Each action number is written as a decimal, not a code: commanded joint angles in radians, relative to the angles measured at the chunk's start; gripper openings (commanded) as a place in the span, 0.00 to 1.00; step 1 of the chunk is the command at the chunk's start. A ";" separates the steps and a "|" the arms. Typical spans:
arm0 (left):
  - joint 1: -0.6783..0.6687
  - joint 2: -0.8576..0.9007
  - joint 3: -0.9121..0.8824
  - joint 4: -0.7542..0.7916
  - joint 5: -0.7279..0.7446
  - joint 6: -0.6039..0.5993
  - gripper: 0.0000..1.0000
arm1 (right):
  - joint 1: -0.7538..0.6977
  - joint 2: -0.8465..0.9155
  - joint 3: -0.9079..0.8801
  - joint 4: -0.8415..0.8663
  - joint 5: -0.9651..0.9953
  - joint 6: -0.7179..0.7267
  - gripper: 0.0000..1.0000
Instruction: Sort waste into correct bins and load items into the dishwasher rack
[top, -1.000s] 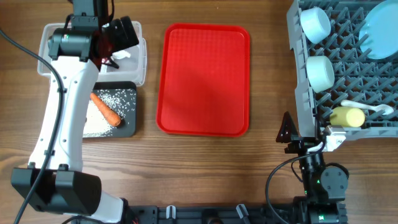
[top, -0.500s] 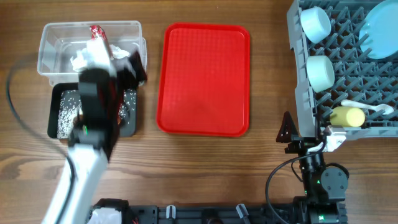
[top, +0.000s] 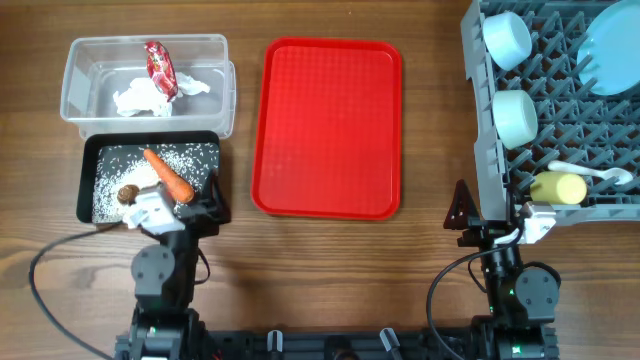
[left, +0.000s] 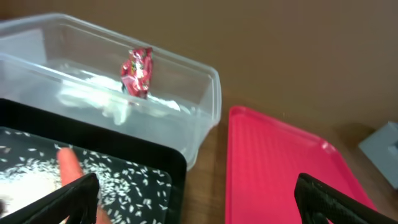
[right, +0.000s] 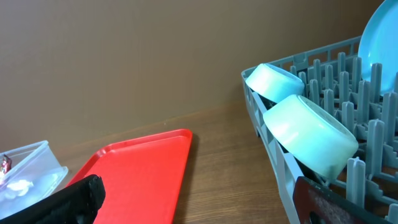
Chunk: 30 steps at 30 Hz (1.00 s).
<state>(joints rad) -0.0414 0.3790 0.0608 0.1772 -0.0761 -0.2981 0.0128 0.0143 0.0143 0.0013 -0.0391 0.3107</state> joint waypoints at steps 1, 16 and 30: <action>0.039 -0.129 -0.055 -0.053 0.024 -0.004 1.00 | 0.008 -0.011 -0.009 0.004 0.020 0.007 1.00; 0.135 -0.376 -0.055 -0.253 0.087 0.002 1.00 | 0.008 -0.011 -0.009 0.004 0.020 0.007 1.00; 0.135 -0.374 -0.055 -0.253 0.087 0.002 1.00 | 0.008 -0.011 -0.009 0.004 0.020 0.007 1.00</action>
<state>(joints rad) 0.0872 0.0139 0.0101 -0.0723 -0.0078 -0.2974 0.0128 0.0135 0.0132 0.0013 -0.0391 0.3107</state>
